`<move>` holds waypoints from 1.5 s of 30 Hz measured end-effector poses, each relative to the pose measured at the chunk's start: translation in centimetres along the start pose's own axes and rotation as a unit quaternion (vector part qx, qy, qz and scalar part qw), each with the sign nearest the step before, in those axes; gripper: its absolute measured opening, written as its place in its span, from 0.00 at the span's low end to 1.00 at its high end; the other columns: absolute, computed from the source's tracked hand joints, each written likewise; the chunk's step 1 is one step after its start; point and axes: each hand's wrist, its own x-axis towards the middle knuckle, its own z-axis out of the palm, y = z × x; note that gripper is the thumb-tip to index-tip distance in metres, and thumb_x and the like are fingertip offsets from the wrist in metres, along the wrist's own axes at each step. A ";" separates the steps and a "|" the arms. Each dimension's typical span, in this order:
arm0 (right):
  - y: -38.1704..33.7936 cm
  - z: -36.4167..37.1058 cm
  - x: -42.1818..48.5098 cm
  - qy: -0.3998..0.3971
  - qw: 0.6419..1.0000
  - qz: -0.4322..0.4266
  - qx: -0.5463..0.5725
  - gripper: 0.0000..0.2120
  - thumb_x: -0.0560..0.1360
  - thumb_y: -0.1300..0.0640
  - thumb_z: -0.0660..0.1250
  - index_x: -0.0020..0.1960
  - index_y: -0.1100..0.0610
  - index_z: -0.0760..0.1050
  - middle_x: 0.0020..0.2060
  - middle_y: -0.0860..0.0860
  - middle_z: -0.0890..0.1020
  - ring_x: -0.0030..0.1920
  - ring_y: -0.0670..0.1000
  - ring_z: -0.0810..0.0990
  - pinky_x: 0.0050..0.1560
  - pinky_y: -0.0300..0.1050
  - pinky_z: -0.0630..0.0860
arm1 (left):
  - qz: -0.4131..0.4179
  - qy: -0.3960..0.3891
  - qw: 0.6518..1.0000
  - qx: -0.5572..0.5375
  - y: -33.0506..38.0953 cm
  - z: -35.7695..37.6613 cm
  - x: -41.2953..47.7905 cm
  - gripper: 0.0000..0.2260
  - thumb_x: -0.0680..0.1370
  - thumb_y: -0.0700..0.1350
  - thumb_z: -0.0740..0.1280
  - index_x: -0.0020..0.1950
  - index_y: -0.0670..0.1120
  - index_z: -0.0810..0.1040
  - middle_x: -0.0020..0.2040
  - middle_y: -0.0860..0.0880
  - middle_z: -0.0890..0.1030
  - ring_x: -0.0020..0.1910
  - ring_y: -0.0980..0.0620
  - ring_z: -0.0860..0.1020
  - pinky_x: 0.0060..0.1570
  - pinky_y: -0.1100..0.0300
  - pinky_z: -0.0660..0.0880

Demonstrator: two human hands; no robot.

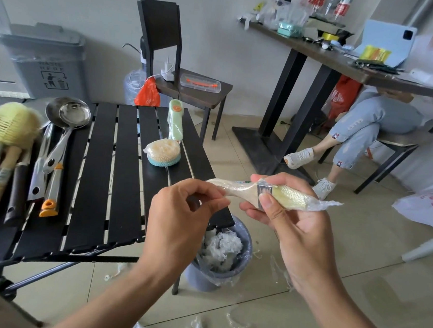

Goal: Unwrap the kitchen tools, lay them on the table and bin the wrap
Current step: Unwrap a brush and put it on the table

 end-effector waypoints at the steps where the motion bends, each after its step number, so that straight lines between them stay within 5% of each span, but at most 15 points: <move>1: -0.1 0.0 0.0 0.003 1.000 0.003 0.004 0.09 0.84 0.59 0.70 0.64 0.55 0.79 0.65 0.56 0.84 0.52 0.64 0.89 0.55 0.51 0.85 | 0.003 -0.002 1.000 -0.005 0.0 0.1 -0.1 0.07 0.74 0.45 0.81 0.39 0.53 0.85 0.42 0.62 0.87 0.37 0.46 0.83 0.40 0.55 0.80; 5: -0.5 0.1 0.0 0.008 0.999 0.029 0.038 0.08 0.83 0.58 0.70 0.62 0.54 0.80 0.65 0.56 0.84 0.53 0.65 0.89 0.55 0.50 0.85 | 0.021 -0.016 0.999 -0.017 -0.2 0.1 0.0 0.07 0.76 0.43 0.79 0.43 0.54 0.84 0.41 0.57 0.86 0.38 0.45 0.82 0.42 0.52 0.80; 9: -0.5 0.5 -0.4 0.005 0.998 0.042 0.051 0.08 0.83 0.60 0.70 0.62 0.55 0.80 0.64 0.56 0.85 0.52 0.64 0.89 0.55 0.49 0.85 | 0.014 -0.033 0.999 -0.003 0.0 0.0 0.1 0.08 0.72 0.48 0.82 0.45 0.55 0.84 0.40 0.58 0.85 0.36 0.58 0.80 0.36 0.67 0.76; 14: -0.6 0.9 -0.4 0.012 0.997 0.054 0.044 0.08 0.83 0.59 0.71 0.61 0.53 0.80 0.62 0.56 0.86 0.50 0.63 0.89 0.52 0.47 0.86 | 0.032 -0.040 0.997 0.053 0.1 0.1 0.4 0.10 0.76 0.43 0.79 0.41 0.56 0.83 0.36 0.64 0.80 0.34 0.63 0.75 0.37 0.73 0.69; 21: -0.7 1.0 0.0 0.070 0.990 0.114 0.055 0.13 0.78 0.50 0.76 0.61 0.48 0.82 0.54 0.58 0.88 0.46 0.64 0.90 0.47 0.46 0.86 | 0.064 -0.047 0.996 0.036 0.3 0.0 -0.3 0.08 0.78 0.40 0.77 0.43 0.52 0.83 0.41 0.56 0.84 0.35 0.62 0.77 0.38 0.72 0.70; 27: -0.7 1.0 0.0 0.026 0.984 0.147 0.092 0.19 0.74 0.47 0.81 0.62 0.49 0.81 0.56 0.59 0.88 0.51 0.63 0.89 0.51 0.46 0.85 | 0.045 -0.059 0.997 0.032 0.4 0.0 -0.2 0.07 0.76 0.45 0.80 0.45 0.53 0.83 0.42 0.58 0.83 0.38 0.59 0.80 0.39 0.68 0.75; 33: -0.8 0.0 0.1 -0.045 0.981 0.171 0.078 0.23 0.73 0.59 0.81 0.65 0.51 0.80 0.61 0.58 0.86 0.60 0.63 0.86 0.56 0.48 0.84 | 0.017 -0.077 0.996 0.031 0.1 -0.2 0.3 0.07 0.76 0.47 0.79 0.40 0.55 0.84 0.41 0.59 0.82 0.36 0.60 0.77 0.38 0.70 0.72; 45: -0.3 0.4 0.3 0.012 0.977 0.193 0.094 0.25 0.69 0.51 0.85 0.61 0.55 0.81 0.57 0.62 0.87 0.58 0.64 0.87 0.56 0.48 0.84 | 0.028 -0.074 0.997 -0.009 0.7 -0.4 0.1 0.05 0.77 0.47 0.77 0.43 0.53 0.84 0.39 0.57 0.84 0.34 0.61 0.77 0.36 0.71 0.72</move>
